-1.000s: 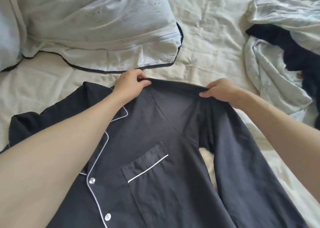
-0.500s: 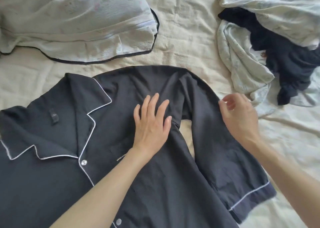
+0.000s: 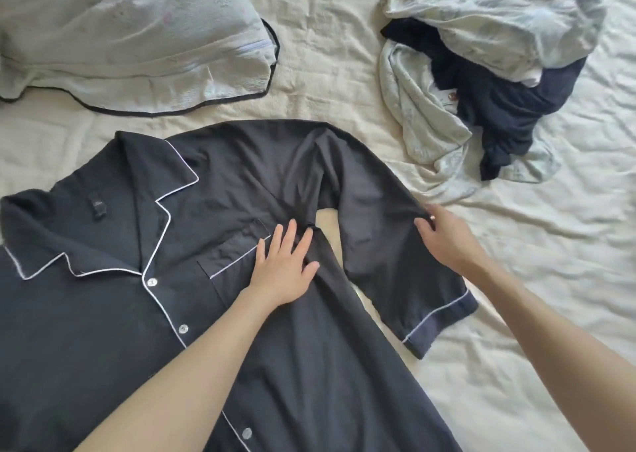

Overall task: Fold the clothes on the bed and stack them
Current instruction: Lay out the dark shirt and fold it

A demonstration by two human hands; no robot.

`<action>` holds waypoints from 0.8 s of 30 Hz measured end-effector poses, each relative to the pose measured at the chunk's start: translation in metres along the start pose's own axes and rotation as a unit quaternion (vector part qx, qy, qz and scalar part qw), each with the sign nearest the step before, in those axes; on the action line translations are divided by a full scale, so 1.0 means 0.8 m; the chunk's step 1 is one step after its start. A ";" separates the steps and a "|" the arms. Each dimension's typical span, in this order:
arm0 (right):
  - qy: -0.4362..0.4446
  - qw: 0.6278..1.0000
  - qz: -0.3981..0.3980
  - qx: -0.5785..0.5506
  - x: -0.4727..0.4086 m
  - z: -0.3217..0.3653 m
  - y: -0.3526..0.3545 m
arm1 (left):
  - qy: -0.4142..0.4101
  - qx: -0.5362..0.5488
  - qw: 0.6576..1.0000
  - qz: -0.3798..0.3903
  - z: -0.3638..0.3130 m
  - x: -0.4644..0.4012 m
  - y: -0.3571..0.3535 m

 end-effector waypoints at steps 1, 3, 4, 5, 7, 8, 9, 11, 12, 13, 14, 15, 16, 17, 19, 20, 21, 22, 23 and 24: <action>0.017 0.999 -0.043 -0.010 0.003 0.011 0.021 | 0.009 0.060 0.998 0.002 -0.001 0.000 0.012; 0.059 0.991 -0.117 -0.027 0.012 0.044 0.063 | 0.071 0.242 0.967 -0.034 0.003 0.007 0.045; 0.085 0.986 -0.143 -0.032 0.019 0.065 0.082 | 0.112 0.331 0.935 -0.058 0.008 0.015 0.061; 0.113 0.980 -0.162 -0.030 0.027 0.089 0.098 | 0.148 0.405 0.899 -0.073 0.012 0.025 0.076; 0.173 0.968 -0.181 -0.009 0.054 0.138 0.116 | 0.198 0.529 0.823 -0.060 0.013 0.049 0.094; 0.198 0.964 -0.179 0.003 0.071 0.162 0.117 | 0.211 0.573 0.791 -0.043 0.012 0.060 0.101; 0.219 0.961 -0.167 0.015 0.091 0.184 0.111 | 0.217 0.608 0.763 -0.027 0.012 0.072 0.106; 0.263 0.957 -0.113 0.049 0.134 0.222 0.080 | 0.228 0.662 0.713 0.006 0.015 0.096 0.114; 0.288 0.953 -0.069 0.062 0.158 0.237 0.055 | 0.237 0.682 0.692 0.025 0.021 0.108 0.114; 0.310 0.949 -0.012 0.060 0.183 0.249 0.026 | 0.245 0.693 0.676 0.046 0.027 0.120 0.110; 0.327 0.942 0.061 0.041 0.210 0.258 -0.004 | 0.249 0.694 0.672 0.065 0.035 0.132 0.105; 0.336 0.931 0.140 0.021 0.235 0.263 -0.034 | 0.251 0.685 0.679 0.082 0.044 0.143 0.099; 0.337 0.917 0.213 0.011 0.257 0.263 -0.062 | 0.255 0.668 0.693 0.094 0.053 0.153 0.090; 0.335 0.906 0.260 0.010 0.273 0.260 -0.086 | 0.262 0.645 0.712 0.096 0.065 0.161 0.080; 0.319 0.908 0.270 0.001 0.278 0.247 -0.115 | 0.293 0.583 0.755 0.064 0.094 0.172 0.059; 0.294 0.923 0.247 -0.013 0.270 0.237 -0.121 | 0.318 0.543 0.776 0.036 0.110 0.177 0.048; 0.254 0.943 0.213 -0.032 0.257 0.223 -0.123 | 0.346 0.511 0.787 0.011 0.123 0.183 0.038; 0.204 0.962 0.175 -0.052 0.243 0.205 -0.121 | 0.371 0.495 0.786 -0.005 0.132 0.190 0.028; 0.155 0.976 0.136 -0.069 0.230 0.186 -0.117 | 0.389 0.495 0.777 -0.015 0.135 0.197 0.017; 0.120 0.985 0.099 -0.073 0.219 0.170 -0.112 | 0.398 0.501 0.768 -0.027 0.135 0.202 0.008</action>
Point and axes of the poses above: each hand's wrist, its own x-axis away from the middle knuckle, its own y-axis out of the back of the hand, z = x × y, the point moved 8 cm from there along -x, towards the middle knuckle, and after that the axes turned 10 degrees about -z, right-handed, at the moved point
